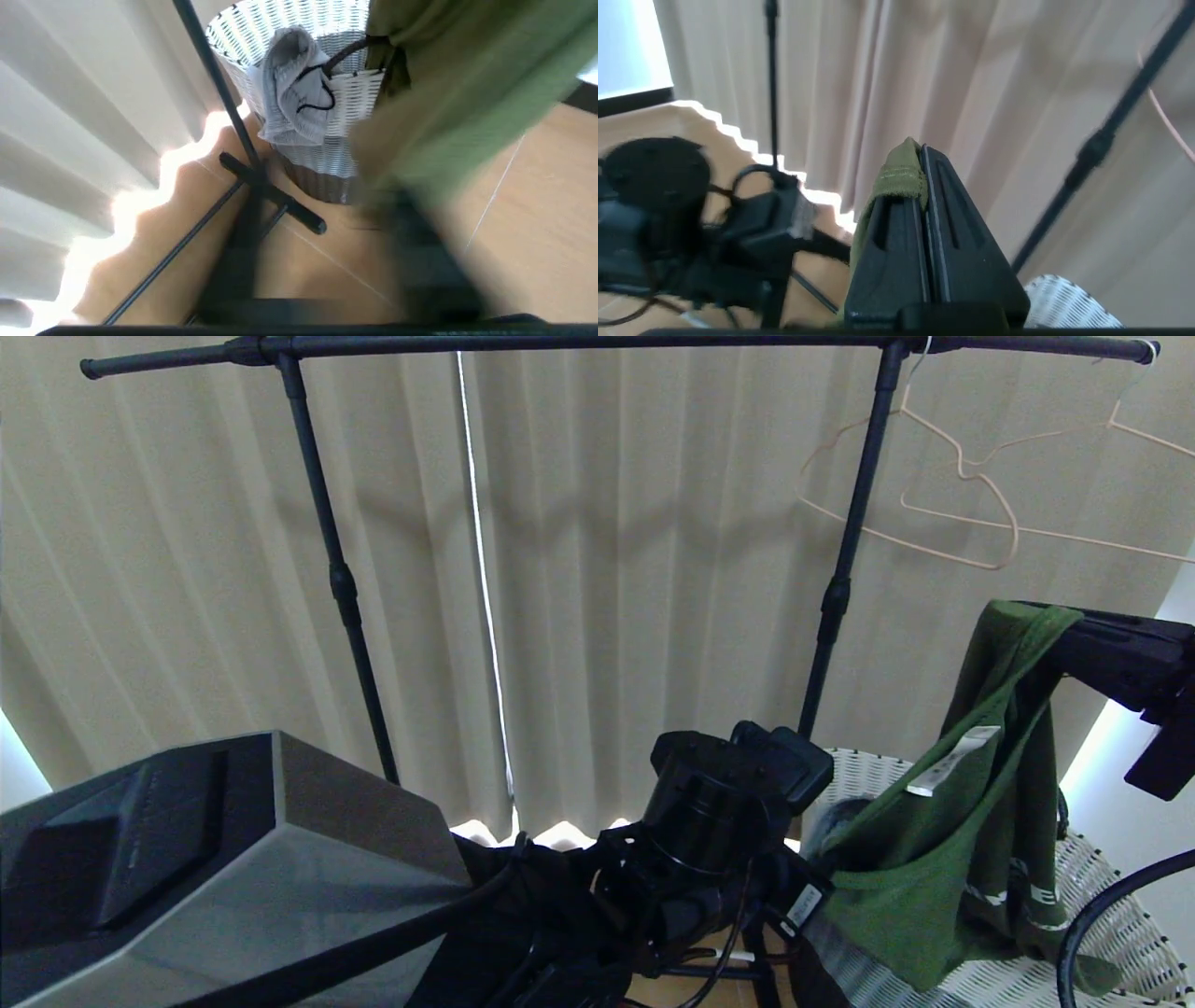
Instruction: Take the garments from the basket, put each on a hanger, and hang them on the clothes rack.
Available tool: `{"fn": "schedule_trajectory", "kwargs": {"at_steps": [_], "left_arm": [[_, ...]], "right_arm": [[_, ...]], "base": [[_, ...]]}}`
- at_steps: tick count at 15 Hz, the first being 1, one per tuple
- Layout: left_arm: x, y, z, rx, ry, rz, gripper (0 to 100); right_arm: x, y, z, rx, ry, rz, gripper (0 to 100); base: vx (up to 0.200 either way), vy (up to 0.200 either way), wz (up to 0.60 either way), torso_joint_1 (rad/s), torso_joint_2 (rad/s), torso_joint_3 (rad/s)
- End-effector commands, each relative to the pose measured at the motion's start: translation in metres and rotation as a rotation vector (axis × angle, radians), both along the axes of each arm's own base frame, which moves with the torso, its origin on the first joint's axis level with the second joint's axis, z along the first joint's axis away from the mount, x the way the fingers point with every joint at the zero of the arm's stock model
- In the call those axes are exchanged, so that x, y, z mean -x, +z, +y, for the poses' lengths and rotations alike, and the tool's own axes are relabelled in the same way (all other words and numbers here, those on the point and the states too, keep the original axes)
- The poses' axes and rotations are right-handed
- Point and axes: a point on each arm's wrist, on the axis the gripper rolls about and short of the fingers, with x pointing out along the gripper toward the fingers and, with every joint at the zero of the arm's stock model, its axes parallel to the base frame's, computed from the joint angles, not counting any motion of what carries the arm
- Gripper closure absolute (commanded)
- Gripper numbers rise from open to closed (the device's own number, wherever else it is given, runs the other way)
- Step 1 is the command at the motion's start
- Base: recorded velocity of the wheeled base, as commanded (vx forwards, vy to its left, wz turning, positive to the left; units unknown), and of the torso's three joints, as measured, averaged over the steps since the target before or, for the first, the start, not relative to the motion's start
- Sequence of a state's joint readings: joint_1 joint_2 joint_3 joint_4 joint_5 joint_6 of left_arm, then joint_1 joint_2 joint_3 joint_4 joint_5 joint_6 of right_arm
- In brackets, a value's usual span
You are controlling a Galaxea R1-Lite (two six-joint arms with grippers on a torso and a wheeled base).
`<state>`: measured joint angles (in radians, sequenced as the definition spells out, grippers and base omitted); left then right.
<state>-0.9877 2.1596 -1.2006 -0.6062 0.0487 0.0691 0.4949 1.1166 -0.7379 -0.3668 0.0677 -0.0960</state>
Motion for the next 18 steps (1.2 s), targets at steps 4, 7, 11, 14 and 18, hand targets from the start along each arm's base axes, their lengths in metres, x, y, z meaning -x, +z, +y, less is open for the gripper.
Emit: {"fn": "schedule_trajectory", "kwargs": {"at_steps": [4, 7, 11, 14, 18], "left_arm": [[0.019, 0.017, 0.031, 0.035, 0.003, -0.048, 100], [0.04, 0.059, 0.087, 0.098, 0.029, -0.136, 100], [0.059, 0.13, 0.156, 0.152, 0.123, -0.215, 100], [0.07, 0.159, 0.193, 0.082, 0.197, -0.156, 100], [0.062, 0.166, 0.211, 0.074, 0.288, -0.158, 100]], "right_arm": [[0.001, 0.001, 0.0, -0.002, 0.002, -0.005, 100], [-0.006, 0.0, 0.004, 0.002, 0.0, 0.003, 100], [-0.014, 0.002, 0.009, 0.002, 0.003, 0.005, 100], [-0.019, 0.002, 0.011, 0.006, 0.003, 0.013, 100], [-0.019, 0.0, 0.011, -0.019, 0.0, 0.04, 100]], "base": [[0.0, 0.0, 0.0, 0.0, 0.0, 0.0], [0.0, 0.0, 0.0, 0.0, 0.0, 0.0], [0.0, 0.0, 0.0, 0.0, 0.0, 0.0], [0.0, 0.0, 0.0, 0.0, 0.0, 0.0], [0.0, 0.0, 0.0, 0.0, 0.0, 0.0]]}}
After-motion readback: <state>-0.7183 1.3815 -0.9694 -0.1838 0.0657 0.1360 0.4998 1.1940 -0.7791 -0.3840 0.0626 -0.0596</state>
